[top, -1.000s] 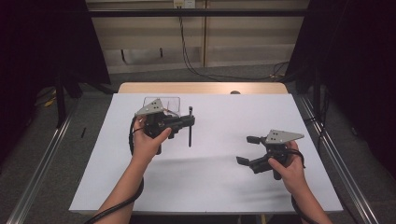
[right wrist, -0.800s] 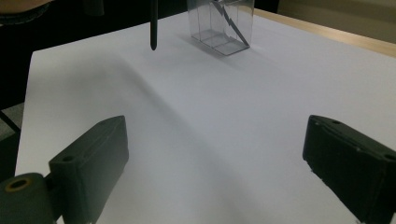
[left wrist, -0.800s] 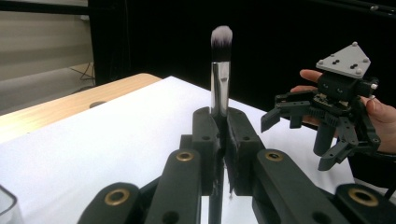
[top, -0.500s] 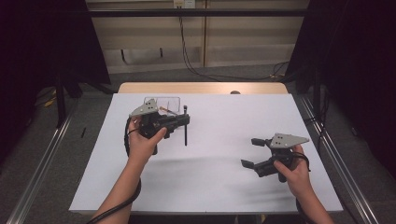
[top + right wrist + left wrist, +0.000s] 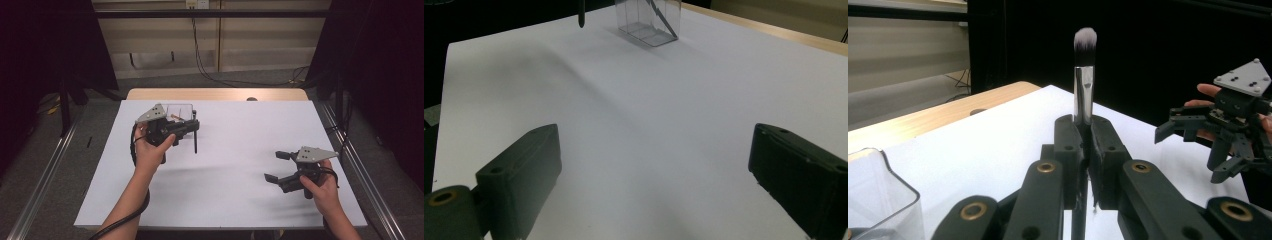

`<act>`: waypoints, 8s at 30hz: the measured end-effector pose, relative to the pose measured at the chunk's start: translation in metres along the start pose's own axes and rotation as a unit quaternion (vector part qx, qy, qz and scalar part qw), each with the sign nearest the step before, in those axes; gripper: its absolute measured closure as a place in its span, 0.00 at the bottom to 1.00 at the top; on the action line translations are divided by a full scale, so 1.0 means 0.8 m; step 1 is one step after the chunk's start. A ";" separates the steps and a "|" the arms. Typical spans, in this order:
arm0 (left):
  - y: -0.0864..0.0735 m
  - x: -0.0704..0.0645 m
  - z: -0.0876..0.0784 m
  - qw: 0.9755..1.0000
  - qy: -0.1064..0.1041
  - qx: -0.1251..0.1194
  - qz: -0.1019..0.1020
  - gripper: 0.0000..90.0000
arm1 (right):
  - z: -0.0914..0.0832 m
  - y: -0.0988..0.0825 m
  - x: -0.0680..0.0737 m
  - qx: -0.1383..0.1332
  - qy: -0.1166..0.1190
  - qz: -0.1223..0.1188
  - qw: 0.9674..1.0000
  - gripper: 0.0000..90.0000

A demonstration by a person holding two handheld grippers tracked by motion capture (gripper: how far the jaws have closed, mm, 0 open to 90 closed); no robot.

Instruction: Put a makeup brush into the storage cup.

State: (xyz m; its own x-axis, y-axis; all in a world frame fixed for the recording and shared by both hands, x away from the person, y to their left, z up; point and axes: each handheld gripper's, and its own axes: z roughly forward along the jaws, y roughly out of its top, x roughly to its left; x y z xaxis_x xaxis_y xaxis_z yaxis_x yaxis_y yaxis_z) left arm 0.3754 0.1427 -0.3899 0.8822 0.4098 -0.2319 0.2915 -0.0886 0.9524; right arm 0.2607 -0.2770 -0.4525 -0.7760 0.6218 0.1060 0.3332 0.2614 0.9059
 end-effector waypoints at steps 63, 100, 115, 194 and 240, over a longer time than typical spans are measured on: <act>0.045 0.056 -0.027 0.996 0.082 -0.037 -0.003 0.93 | -0.042 -0.039 -0.008 -0.015 -0.024 0.011 1.000 0.07; 0.063 0.089 -0.005 0.992 0.116 -0.043 0.011 0.93 | -0.023 -0.027 -0.007 -0.011 -0.011 -0.002 1.000 0.07; 0.065 0.091 0.000 0.991 0.127 -0.044 0.011 0.93 | -0.026 -0.024 -0.008 -0.016 -0.015 -0.003 1.000 0.07; 0.008 0.102 0.038 0.988 0.150 -0.015 -0.010 0.92 | -0.024 -0.028 -0.009 -0.024 0.006 -0.011 1.000 0.07; -0.011 0.051 -0.038 0.995 0.092 -0.031 -0.011 0.02 | -0.015 -0.024 -0.006 -0.024 0.007 -0.017 1.000 0.07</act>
State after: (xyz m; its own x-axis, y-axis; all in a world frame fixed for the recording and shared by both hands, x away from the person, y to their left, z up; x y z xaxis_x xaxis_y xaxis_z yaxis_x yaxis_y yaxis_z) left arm 0.3978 0.1879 -0.4021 0.7913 0.5714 -0.2175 0.2812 -0.0242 0.9594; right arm 0.2516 -0.2934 -0.4654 -0.7934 0.6034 0.0805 0.2814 0.2464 0.9274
